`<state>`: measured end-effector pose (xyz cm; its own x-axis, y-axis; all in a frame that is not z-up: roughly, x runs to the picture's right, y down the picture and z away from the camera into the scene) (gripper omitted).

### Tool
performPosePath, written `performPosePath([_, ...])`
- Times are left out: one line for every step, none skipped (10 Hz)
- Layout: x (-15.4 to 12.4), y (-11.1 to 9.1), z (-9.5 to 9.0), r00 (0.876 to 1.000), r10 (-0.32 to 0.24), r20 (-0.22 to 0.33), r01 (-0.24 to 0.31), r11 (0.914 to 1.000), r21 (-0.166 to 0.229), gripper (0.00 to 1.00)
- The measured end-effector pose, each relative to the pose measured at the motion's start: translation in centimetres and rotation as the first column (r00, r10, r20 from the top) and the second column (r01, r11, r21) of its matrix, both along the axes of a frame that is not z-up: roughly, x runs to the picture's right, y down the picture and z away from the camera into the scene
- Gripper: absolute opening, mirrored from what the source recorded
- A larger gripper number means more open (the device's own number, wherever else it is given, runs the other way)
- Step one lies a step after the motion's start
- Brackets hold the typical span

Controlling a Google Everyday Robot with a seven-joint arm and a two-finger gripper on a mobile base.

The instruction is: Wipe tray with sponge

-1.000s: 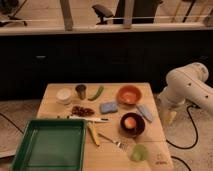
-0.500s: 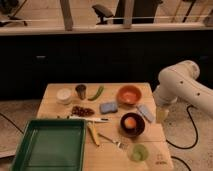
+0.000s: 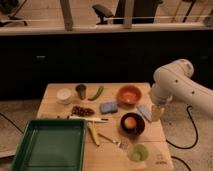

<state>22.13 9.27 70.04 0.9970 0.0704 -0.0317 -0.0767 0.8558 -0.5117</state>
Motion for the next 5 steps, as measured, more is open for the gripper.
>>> performPosePath([-0.63,-0.12,0.22,1.0,0.0,0.005,0.0,1.0,0.004,0.8])
performPosePath([-0.93,-0.2,0.36,1.0,0.0,0.008,0.0,1.0,0.008,0.8])
performPosePath([-1.01,-0.25,0.49,1.0,0.001,0.008,-0.001,0.9999,0.012,0.8])
performPosePath([-1.27,-0.27,0.67,1.0,0.004,0.012,-0.004,0.9999,0.013,0.8])
performPosePath([-1.5,-0.26,0.88,1.0,0.009,0.015,-0.009,0.9998,0.015,0.8])
